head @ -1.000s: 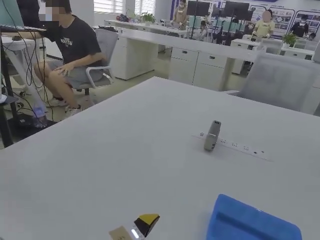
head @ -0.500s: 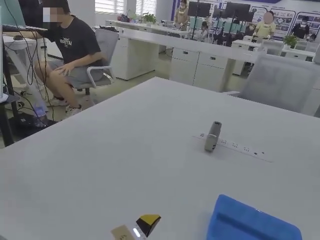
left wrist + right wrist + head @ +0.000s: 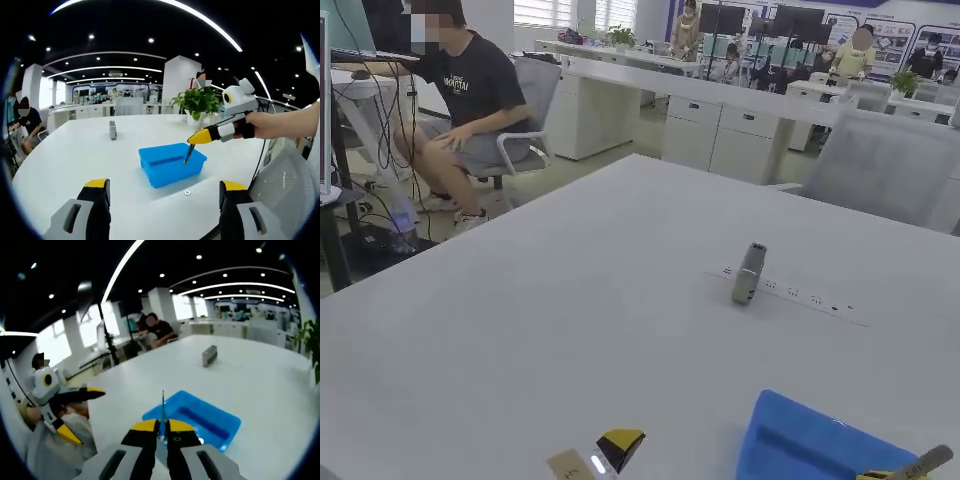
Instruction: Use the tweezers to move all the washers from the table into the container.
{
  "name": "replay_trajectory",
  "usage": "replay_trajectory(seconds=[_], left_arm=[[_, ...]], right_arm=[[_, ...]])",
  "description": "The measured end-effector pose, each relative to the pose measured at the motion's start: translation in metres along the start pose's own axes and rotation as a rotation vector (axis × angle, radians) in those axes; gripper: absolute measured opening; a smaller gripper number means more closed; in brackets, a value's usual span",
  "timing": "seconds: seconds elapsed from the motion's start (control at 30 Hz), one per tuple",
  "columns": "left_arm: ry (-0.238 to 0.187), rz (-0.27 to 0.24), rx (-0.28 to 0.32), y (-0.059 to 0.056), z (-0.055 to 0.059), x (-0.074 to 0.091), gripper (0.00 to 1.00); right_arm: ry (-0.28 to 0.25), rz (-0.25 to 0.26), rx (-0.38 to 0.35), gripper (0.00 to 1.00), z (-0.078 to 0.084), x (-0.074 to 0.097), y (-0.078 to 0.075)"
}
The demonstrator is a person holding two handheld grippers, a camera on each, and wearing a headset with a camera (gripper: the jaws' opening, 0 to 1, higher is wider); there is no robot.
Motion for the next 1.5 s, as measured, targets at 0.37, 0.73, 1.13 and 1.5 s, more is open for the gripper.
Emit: replay_trajectory(seconds=[0.37,0.73,1.13,1.5], left_arm=[[0.013,0.005,-0.004,-0.001,0.002,0.000,0.91],[0.018,0.007,-0.005,-0.001,0.003,0.000,0.91],[0.025,0.011,-0.004,-0.002,0.004,-0.001,0.91],[0.030,0.012,-0.004,-0.002,0.005,-0.001,0.90]], right_arm=[[0.012,0.005,-0.017,0.03,0.001,-0.020,-0.026],[0.045,0.001,-0.060,0.03,0.011,-0.039,-0.041],[0.104,0.002,-0.026,0.03,0.019,-0.059,-0.051],[0.139,-0.009,0.018,0.04,0.022,-0.062,-0.047]])
Point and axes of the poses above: the centre of the closed fingertips' face, and the gripper's own axes: x roughly backward along the fingers, y roughly to its left, z roughly out of its underside, the point moved 1 cm from there along x, roughly backward along the fingers, and after that the axes turned 11 degrees about -z, right-handed, at the moved point
